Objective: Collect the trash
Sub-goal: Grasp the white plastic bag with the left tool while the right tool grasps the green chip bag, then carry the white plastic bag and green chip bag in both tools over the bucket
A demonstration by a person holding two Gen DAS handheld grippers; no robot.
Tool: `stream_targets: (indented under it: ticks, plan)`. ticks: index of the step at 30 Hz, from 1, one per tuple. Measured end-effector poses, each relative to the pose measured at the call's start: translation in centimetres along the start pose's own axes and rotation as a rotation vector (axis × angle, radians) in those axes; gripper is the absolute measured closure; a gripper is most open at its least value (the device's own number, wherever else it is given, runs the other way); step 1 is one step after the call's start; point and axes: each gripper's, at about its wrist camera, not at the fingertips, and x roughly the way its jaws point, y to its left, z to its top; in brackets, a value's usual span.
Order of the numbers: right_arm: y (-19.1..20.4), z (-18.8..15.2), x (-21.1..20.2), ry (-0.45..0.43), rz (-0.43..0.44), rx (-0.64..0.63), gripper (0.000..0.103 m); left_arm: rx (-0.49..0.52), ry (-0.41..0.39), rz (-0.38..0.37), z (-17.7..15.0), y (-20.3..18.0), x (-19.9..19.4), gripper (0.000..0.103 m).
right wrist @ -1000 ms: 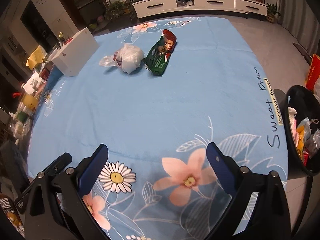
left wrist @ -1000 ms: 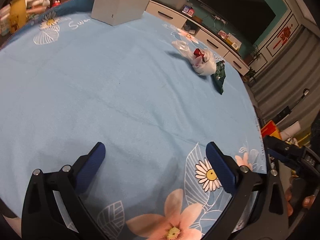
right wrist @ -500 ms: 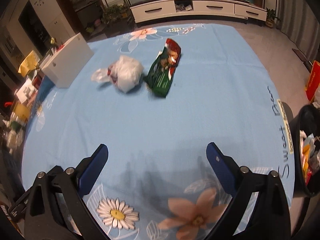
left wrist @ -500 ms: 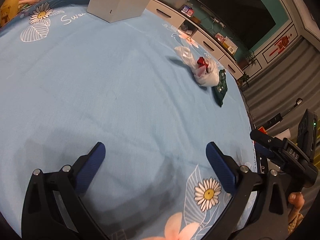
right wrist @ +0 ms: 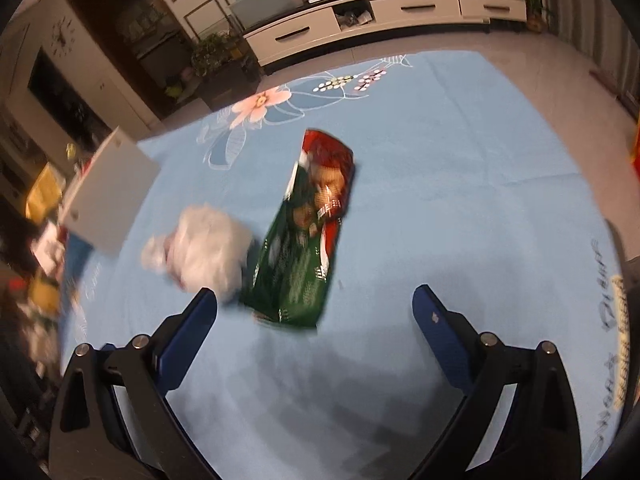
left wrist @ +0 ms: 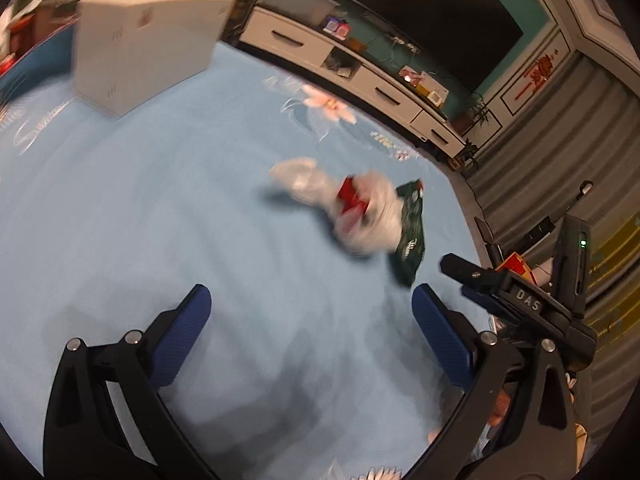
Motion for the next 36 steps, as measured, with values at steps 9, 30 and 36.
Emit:
stream_targets:
  ticks: [9, 30, 36]
  plan:
    - [0.4, 2.6, 4.0, 0.010, -0.036, -0.008, 0.052, 0.086, -0.008, 0.008, 3.8, -3.3, 5.9, 0.003]
    - [-2.3, 0.8, -2.2, -0.084, -0.045, -0.055, 0.093, 0.214, 0.039, 0.123, 3.1, -6.6, 11.2, 0.076]
    - [-2.7, -1.2, -5.5, -0.104, -0.040, -0.070, 0.093, 0.262, 0.027, 0.102, 1.7, -8.2, 8.4, 0.081]
